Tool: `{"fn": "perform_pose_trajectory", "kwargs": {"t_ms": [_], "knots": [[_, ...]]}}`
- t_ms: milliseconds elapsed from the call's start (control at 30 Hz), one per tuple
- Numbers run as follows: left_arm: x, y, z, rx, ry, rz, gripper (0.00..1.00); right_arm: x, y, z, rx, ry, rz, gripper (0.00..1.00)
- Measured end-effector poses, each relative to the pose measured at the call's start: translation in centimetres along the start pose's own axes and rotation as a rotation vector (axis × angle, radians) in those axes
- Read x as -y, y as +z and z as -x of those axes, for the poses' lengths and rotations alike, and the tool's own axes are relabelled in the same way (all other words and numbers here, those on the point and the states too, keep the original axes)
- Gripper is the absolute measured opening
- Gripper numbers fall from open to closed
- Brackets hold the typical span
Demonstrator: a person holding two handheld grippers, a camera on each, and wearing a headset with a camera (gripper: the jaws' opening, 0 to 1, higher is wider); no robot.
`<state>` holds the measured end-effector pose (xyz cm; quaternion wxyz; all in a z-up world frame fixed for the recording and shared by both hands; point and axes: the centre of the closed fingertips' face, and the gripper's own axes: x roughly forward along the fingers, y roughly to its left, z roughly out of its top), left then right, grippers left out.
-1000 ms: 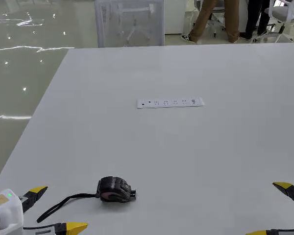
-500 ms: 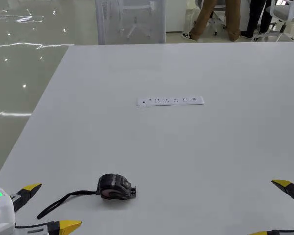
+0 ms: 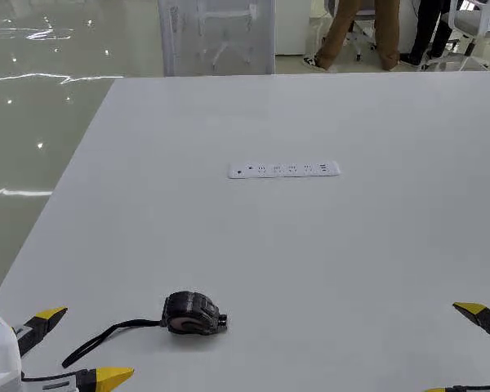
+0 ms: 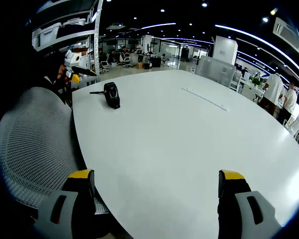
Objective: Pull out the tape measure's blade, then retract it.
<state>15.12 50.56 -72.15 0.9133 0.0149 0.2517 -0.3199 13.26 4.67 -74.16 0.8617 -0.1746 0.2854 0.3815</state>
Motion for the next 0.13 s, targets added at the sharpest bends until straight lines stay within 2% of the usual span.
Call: {"fn": "perform_pose_trajectory", "kwargs": {"t_ms": [67, 133], "knots": [[-0.05, 0.04, 0.03, 0.008, 0.004, -0.016, 1.0, -0.01, 0.09, 0.06, 0.004, -0.003, -0.002, 1.0], [0.07, -0.09, 0.05, 0.003, 0.0, -0.004, 1.0, 0.1, 0.14, 0.08, 0.005, -0.005, -0.004, 1.0]]}}
